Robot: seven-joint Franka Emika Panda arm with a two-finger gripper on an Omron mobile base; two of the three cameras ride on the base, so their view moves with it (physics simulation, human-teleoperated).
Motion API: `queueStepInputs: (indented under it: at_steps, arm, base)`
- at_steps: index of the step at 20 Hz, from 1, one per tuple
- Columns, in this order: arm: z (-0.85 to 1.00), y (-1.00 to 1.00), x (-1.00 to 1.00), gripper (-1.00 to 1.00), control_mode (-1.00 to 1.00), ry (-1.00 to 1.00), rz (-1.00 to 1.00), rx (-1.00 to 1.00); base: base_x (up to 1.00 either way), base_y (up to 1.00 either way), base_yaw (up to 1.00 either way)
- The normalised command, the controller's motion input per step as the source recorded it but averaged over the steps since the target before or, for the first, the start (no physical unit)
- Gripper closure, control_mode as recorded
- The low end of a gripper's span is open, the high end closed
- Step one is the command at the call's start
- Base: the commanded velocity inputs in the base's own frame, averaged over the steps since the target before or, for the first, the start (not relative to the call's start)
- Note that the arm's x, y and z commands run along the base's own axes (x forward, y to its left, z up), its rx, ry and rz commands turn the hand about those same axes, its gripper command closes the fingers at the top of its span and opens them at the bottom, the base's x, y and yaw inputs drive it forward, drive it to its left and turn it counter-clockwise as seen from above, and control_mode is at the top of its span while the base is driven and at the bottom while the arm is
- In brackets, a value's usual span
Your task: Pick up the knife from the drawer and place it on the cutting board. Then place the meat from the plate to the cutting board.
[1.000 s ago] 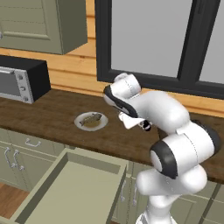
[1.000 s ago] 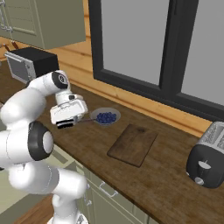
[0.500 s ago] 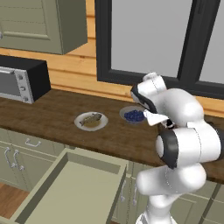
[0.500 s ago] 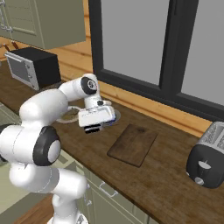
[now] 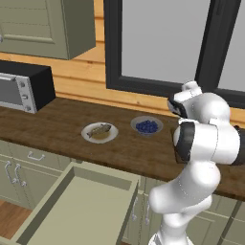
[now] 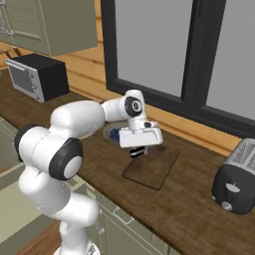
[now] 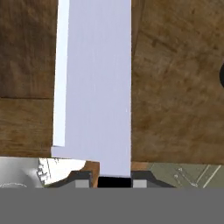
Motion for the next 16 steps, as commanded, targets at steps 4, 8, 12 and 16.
queueStepInputs:
  at_steps: [4,8,12,16]
  arm:
    - [-0.53,-0.69,0.24,1.00,-1.00,-0.12,0.21,0.14]
    - [-0.55,-0.43,0.29,1.00,-1.00,-0.08,0.16,0.14]
    - [-0.68,-0.04,0.14,1.00,-1.00,-0.06,0.00,0.23]
    - [-0.51,0.02,0.01,1.00,-1.00,-0.07,0.00,0.21]
  base:
    - [0.00,0.00,0.00]
    - [0.00,0.00,0.00]
    - [0.00,0.00,0.00]
    - [0.00,0.00,0.00]
